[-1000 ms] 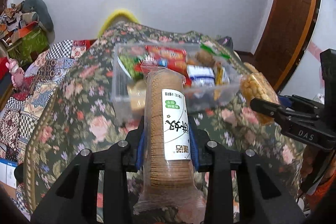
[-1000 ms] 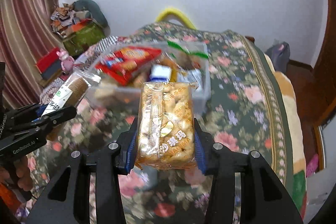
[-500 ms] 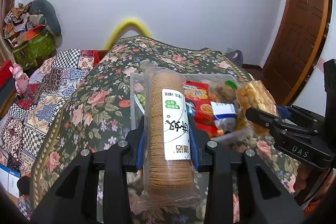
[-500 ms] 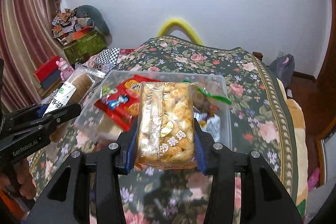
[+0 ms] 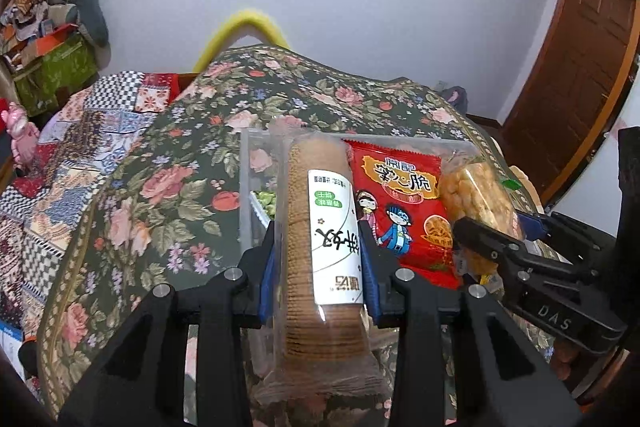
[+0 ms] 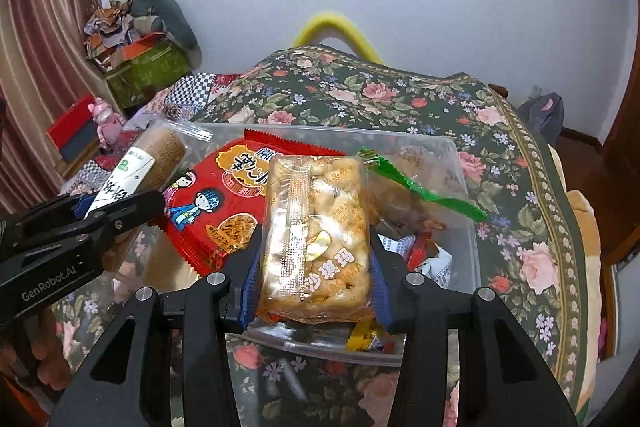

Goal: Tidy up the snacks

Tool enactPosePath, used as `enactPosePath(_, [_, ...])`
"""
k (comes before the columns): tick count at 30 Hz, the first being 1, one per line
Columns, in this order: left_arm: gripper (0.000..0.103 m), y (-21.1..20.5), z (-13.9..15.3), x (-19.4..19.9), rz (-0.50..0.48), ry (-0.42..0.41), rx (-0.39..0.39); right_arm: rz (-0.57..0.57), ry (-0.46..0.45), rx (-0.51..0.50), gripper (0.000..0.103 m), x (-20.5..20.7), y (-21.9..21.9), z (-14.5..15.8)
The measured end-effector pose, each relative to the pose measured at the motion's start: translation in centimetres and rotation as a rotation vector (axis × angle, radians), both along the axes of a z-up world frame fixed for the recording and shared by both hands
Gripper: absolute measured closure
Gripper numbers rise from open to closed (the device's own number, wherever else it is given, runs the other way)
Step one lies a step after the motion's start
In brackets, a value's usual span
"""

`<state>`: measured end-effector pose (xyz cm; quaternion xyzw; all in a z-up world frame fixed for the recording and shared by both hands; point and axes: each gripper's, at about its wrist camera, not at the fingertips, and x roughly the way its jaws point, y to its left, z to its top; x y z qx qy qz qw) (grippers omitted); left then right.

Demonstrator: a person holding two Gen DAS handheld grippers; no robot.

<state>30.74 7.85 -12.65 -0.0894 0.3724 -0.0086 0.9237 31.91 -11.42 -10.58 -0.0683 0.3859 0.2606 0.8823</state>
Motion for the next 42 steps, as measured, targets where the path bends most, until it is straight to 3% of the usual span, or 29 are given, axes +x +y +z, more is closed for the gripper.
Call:
enactPosePath(5, [0.066, 0.2, 0.1, 0.0, -0.003, 0.004, 0.006, 0.016, 0.001, -0.015, 0.06, -0.2, 0.0, 0.5])
enactPosePath(9, [0.058, -0.1, 0.7, -0.6, -0.009, -0.002, 0.027, 0.008, 0.019, 0.002, 0.054, -0.2, -0.6, 0.9])
enactPosePath(15, [0.051, -0.8, 3.3, -3.0, -0.024, -0.053, 0.046, 0.015, -0.012, 0.023, 0.054, -1.8, -1.8, 2.8])
enactPosePath(28, [0.051, -2.6, 12.4, -12.7, -0.043, -0.274, 0.031, 0.023, -0.205, 0.155, 0.054, -9.8, -5.9, 12.3])
enactPosePath(36, [0.035, -4.5, 16.4, -19.5, -0.052, -0.432, 0.059, 0.029, -0.315, 0.2, 0.04, -14.9, -7.1, 15.2])
enactPosePath(42, [0.021, -5.2, 17.1, -22.1, -0.042, -0.484, 0.083, 0.002, -0.382, 0.202, 0.019, -16.9, -7.4, 15.8])
